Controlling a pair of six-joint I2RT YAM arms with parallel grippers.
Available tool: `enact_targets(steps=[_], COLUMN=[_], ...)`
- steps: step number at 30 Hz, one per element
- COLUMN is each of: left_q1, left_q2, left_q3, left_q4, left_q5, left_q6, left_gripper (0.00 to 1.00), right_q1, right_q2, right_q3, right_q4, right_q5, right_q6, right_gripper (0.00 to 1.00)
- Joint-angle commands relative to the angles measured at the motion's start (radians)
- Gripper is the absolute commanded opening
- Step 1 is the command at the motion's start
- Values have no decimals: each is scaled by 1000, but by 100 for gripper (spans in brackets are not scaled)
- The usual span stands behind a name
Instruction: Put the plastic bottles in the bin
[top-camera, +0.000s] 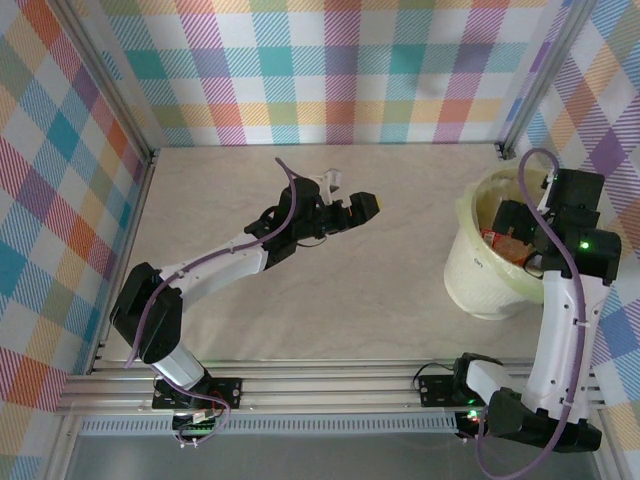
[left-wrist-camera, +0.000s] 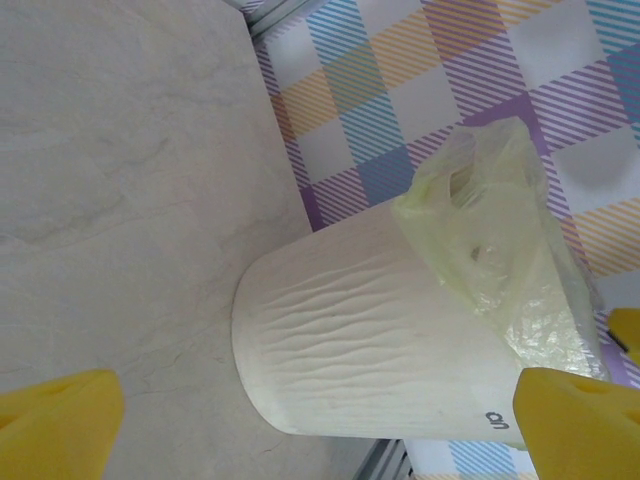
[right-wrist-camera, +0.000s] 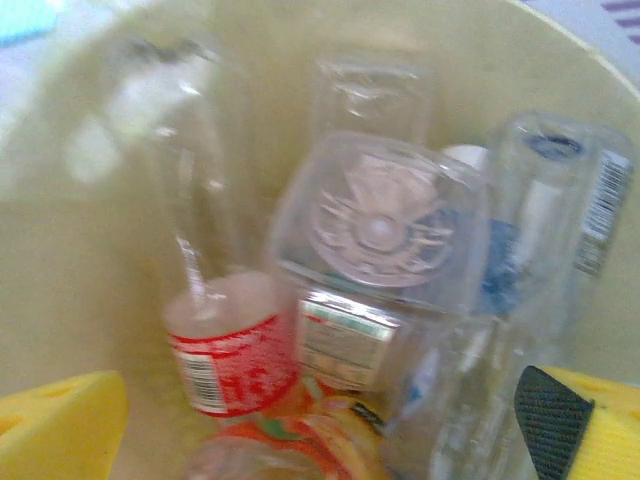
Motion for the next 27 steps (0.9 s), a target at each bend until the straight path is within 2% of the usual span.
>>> enact_targets(steps=[1,5,9,13,19,23,27], left_q1=[-13,-8,-1,18,44,54,57], left_q2=[-42,-113,-205,-292,-387,-436,-481], left_q3=[1,-36,-81,-95,-101,-91,-105], left_q4=[-18,-55,-121,-273,-527,-683,-754], left_q5=[-38,-112,-219,-423,-709,-924,-1055], left_q6=[37,83,140,166,169,141,155], left_gripper=[100,100,100,100,100,100,100], right_q1=[-1,15,55,150,363,454,527], right_q2=[-4,-24,-27,-24,-4,23,77], right_q3=[56,84,101,53,-75,-196,-259], right_q4=[44,84,138,238,411,539,589], right_q5=[-191,-276,-464,-588,-610,-603,-599], right_q6=[68,109,145,164,164,190,165], right_gripper=[100,100,100,100,100,100,100])
